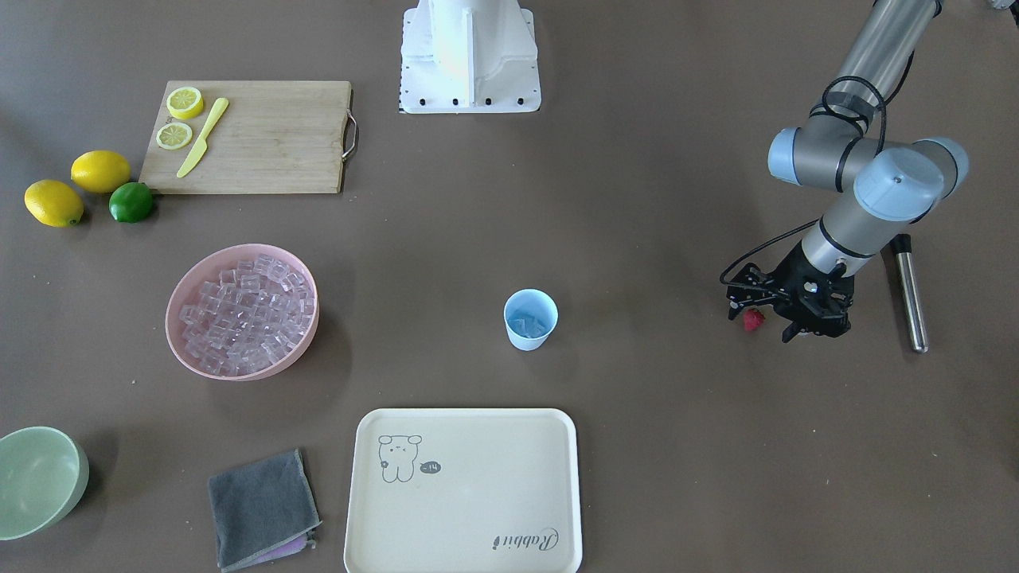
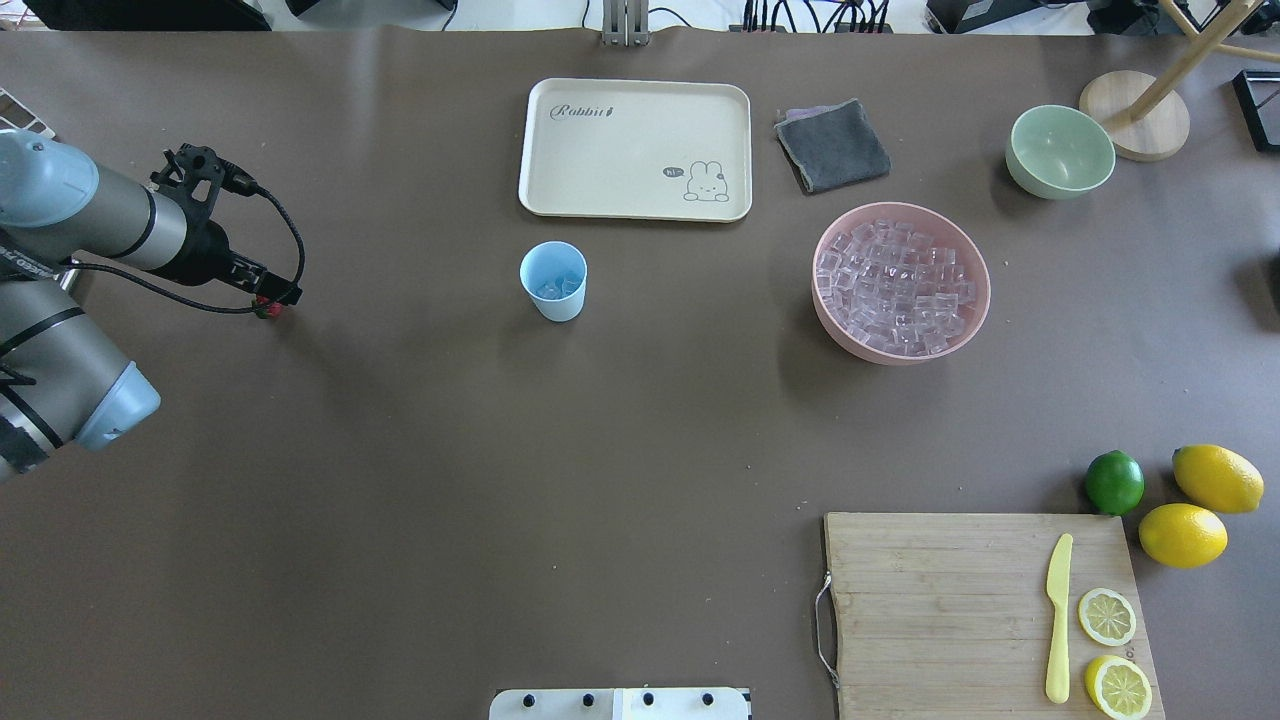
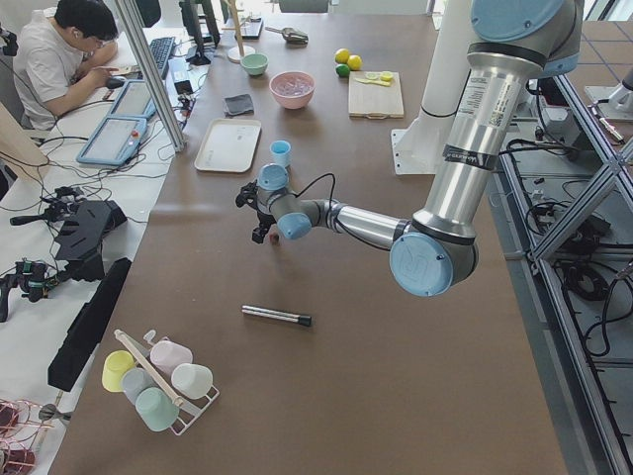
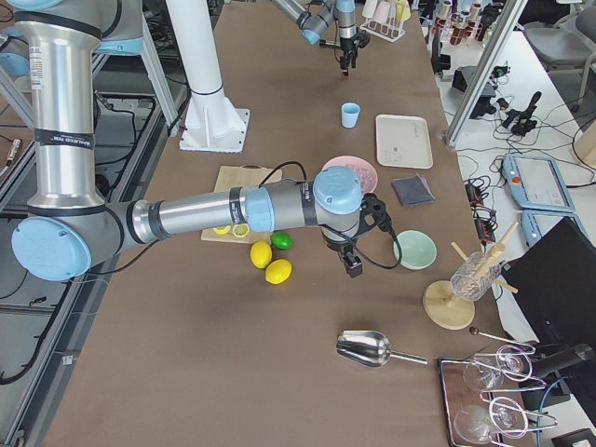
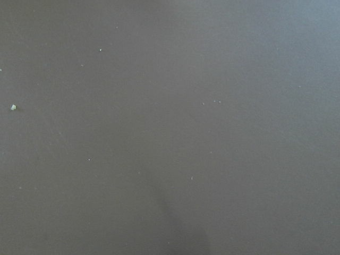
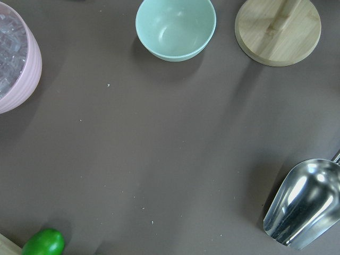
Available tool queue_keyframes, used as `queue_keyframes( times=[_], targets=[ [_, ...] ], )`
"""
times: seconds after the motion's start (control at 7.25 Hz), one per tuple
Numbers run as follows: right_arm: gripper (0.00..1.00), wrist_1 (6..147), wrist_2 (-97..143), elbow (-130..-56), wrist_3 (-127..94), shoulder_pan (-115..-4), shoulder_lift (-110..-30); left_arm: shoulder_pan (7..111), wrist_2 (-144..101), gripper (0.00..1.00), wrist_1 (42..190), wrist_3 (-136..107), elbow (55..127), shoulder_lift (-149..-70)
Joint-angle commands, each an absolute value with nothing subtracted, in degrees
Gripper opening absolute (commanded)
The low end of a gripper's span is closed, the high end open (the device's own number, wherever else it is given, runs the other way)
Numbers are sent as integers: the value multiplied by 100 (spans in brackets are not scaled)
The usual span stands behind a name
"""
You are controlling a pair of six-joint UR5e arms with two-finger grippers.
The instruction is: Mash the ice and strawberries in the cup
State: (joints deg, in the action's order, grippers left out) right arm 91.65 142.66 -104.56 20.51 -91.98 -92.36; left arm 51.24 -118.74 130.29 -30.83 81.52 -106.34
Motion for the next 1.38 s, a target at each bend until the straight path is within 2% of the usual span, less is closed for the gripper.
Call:
queue_keyframes(
  times=[0.0,0.28,0.41,0.55,0.69,0.83,0.96,1.1,1.24],
  targets=[
    [98,9141,14273,-10468,2057,-9211,-9264,4976,-11577,66,13034,-3094,8130,-10600],
    [98,9132,14291,-10476,2048,-9211,-9246,4931,-11593,65,13025,-3172,8139,-10600],
    [98,9132,14282,-10477,2022,-9211,-9237,4931,-11610,62,13017,-3173,8156,-10591],
    [98,9132,14282,-10485,1995,-9202,-9237,4939,-11610,48,13017,-3173,8156,-10573],
    [98,9132,14282,-10494,1986,-9202,-9237,4939,-11610,40,13017,-3173,8156,-10547],
    [98,9132,14282,-10494,1978,-9202,-9246,4939,-11636,21,12956,-3173,8191,-10547],
    [98,9132,14274,-10494,1978,-9193,-9237,4948,-11645,15,12885,-3208,8244,-10556],
    [98,9132,14273,-10494,1978,-9193,-9237,4974,-11672,4,12850,-3608,8418,-10556],
    [98,9132,14265,-10494,1978,-9193,-9246,4983,-11898,0,12484,-4030,8646,-10643]
  ],
)
